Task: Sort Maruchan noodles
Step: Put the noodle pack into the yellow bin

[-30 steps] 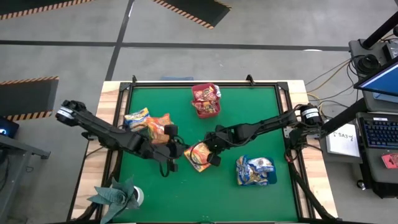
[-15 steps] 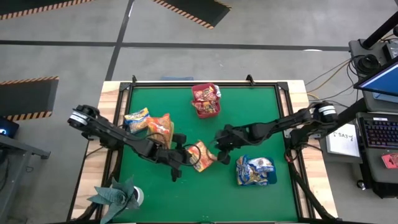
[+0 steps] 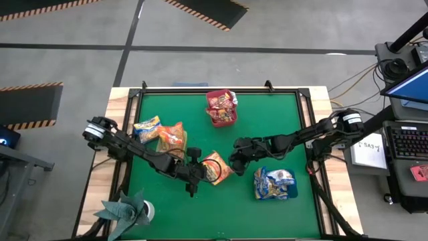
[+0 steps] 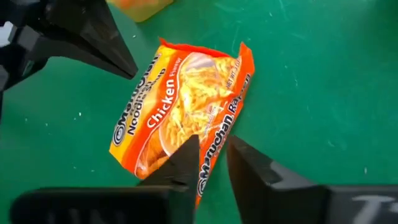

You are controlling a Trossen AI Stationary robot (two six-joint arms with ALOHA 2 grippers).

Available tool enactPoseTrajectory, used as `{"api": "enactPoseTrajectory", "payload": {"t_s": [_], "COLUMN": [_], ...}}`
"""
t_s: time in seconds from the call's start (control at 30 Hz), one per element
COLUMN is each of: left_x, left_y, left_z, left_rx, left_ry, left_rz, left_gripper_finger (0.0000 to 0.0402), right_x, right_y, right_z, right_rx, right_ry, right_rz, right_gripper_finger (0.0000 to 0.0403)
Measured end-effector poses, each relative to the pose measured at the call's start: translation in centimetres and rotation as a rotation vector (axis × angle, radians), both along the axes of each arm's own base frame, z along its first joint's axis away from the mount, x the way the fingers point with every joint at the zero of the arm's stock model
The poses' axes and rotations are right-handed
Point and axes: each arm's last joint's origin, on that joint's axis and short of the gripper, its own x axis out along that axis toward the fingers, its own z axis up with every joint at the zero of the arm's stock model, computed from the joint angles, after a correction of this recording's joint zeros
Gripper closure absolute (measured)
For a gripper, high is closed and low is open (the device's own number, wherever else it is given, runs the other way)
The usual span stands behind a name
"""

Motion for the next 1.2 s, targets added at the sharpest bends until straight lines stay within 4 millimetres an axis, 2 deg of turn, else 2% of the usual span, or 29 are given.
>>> {"api": "enactPoseTrajectory", "payload": {"t_s": [0.33,0.6,0.8,0.97,1.2], "left_x": [0.2,0.6,0.7,0.6,0.4], "left_y": [0.2,0.1,0.1,0.1,0.3], "left_z": [-0.5,-1.6,-1.8,-1.9,-2.2], "left_rx": [-0.011,-0.029,-0.036,-0.036,-0.041], "left_ry": [0.011,0.024,0.025,0.028,0.036], "left_rz": [0.021,0.022,0.034,0.037,0.050], "left_gripper_finger": [0.0402,0.0402,0.0402,0.0402,0.0402], "right_x": [0.0,0.3,0.6,1.5,2.8], "right_y": [0.0,-0.2,-0.3,-0.2,-0.7], "right_z": [0.0,0.2,-0.2,-1.9,-4.1], "right_rx": [0.106,0.103,0.093,0.111,0.242], "right_ry": [0.011,-0.027,-0.034,-0.036,-0.058], "right_rz": [-0.039,-0.055,-0.066,-0.058,-0.002], "right_gripper_finger": [0.0197,0.0114,0.0084,0.0078,0.0078]}}
